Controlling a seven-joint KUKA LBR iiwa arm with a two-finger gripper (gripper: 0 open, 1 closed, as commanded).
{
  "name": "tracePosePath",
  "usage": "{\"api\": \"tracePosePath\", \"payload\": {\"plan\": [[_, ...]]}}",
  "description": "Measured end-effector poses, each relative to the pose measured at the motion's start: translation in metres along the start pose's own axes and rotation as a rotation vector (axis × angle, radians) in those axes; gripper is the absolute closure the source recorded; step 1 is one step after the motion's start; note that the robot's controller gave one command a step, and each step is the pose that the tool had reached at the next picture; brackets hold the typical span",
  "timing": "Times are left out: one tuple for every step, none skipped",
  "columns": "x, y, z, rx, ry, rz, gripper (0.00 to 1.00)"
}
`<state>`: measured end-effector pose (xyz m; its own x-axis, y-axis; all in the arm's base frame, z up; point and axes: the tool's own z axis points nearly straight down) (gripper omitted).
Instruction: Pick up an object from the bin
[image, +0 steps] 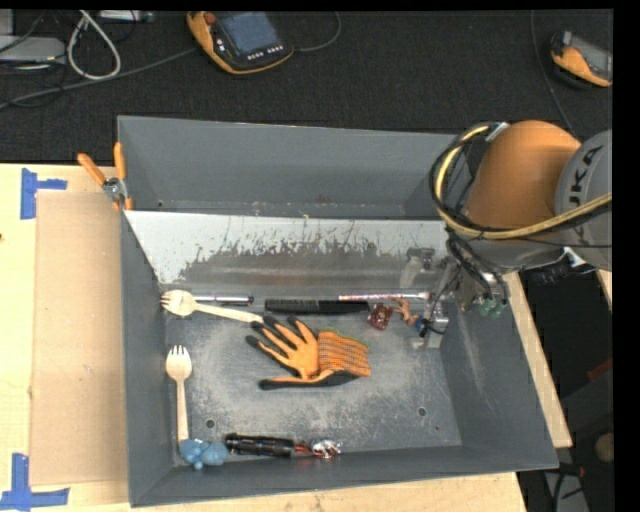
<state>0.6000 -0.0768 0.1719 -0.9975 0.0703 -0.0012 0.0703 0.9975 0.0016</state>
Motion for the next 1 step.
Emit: {"api": "tracePosePath", "payload": {"plan": [[0.0179,-0.0231,0.0348,0.003,-0.007,-0.077,0.0]]}}
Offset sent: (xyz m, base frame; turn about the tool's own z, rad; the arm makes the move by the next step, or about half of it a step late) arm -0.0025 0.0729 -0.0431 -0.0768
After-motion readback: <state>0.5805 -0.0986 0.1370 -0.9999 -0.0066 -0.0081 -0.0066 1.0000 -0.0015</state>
